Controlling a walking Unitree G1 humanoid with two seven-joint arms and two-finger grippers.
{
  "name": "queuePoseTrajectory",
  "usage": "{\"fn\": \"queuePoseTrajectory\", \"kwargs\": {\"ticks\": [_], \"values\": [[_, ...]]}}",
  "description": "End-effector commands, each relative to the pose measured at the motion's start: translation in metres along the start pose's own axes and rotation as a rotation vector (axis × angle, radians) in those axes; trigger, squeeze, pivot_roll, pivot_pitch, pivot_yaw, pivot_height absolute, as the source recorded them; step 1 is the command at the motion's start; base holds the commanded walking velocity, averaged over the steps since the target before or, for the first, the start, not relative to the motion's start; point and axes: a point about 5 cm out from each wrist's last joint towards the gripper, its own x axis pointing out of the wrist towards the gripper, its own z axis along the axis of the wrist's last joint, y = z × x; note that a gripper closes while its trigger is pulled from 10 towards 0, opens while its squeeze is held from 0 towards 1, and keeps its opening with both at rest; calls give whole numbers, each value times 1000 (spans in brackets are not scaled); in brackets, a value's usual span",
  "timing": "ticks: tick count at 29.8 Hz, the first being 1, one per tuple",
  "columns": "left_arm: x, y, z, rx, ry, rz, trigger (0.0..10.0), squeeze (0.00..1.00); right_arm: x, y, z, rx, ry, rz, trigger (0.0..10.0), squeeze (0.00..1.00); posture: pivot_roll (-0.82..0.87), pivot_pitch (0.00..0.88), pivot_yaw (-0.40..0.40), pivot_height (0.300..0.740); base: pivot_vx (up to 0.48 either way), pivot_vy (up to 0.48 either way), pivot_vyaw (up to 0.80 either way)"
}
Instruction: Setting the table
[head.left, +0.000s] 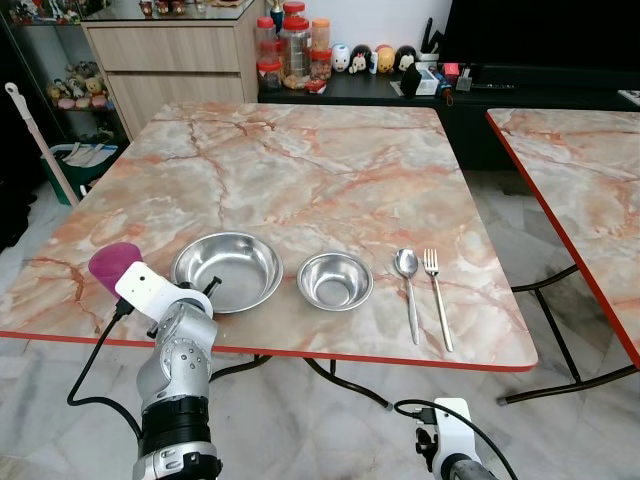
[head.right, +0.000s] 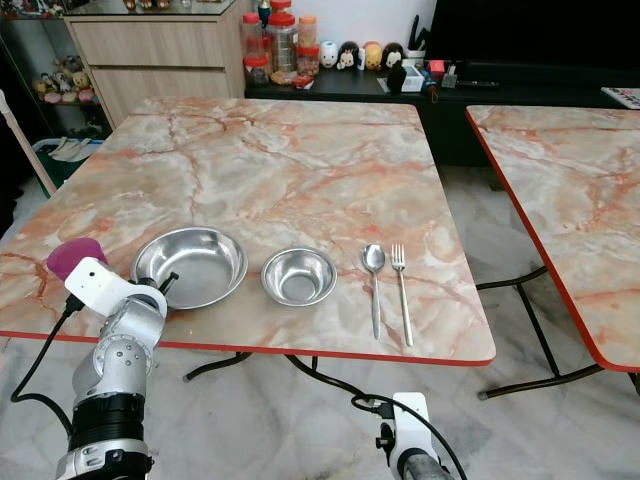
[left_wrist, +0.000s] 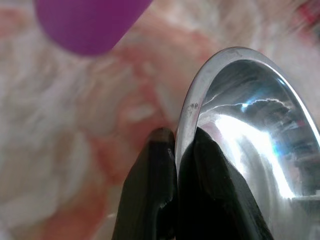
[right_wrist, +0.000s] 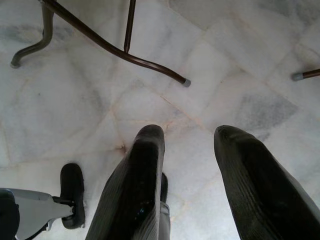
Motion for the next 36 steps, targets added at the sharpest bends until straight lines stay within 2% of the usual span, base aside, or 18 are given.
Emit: {"fn": "queuePoseTrajectory", "kwargs": {"ticks": [1, 3, 4, 5, 10, 18, 36], "values": [[-4, -20, 17, -66, -82, -98, 0, 0, 1, -2, 5, -3, -4, 2, 10000, 0, -4, 0, -23, 732, 0, 0, 0], [-8, -29, 21, -102, -119, -167, 3843, 0, 1, -2, 5, -6, -4, 4, 10000, 0, -3, 0, -26, 732, 0, 0, 0], [-8, -31, 22, -107, -126, -184, 3843, 0, 1, -2, 5, -7, -4, 5, 10000, 0, -3, 0, -26, 732, 0, 0, 0], [-10, -35, 24, -104, -148, -216, 10000, 0, 1, -2, 5, -8, -4, 5, 10000, 0, -1, 0, -28, 732, 0, 0, 0], [-18, -55, 29, -124, -221, -363, 10000, 0, 1, -2, 4, -9, 0, 6, 10000, 0, -4, 0, -27, 732, 0, 0, 0], [-17, -59, 26, -93, -259, -381, 10000, 0, 1, -2, 4, 1, -6, 1, 10000, 0, -19, 0, -21, 732, 0, -80, 0], [-21, -62, 32, -71, -317, -414, 10000, 0, -1, -8, 0, -14, 9, -4, 10000, 0, -22, 0, -23, 732, 0, -453, 0]]}}
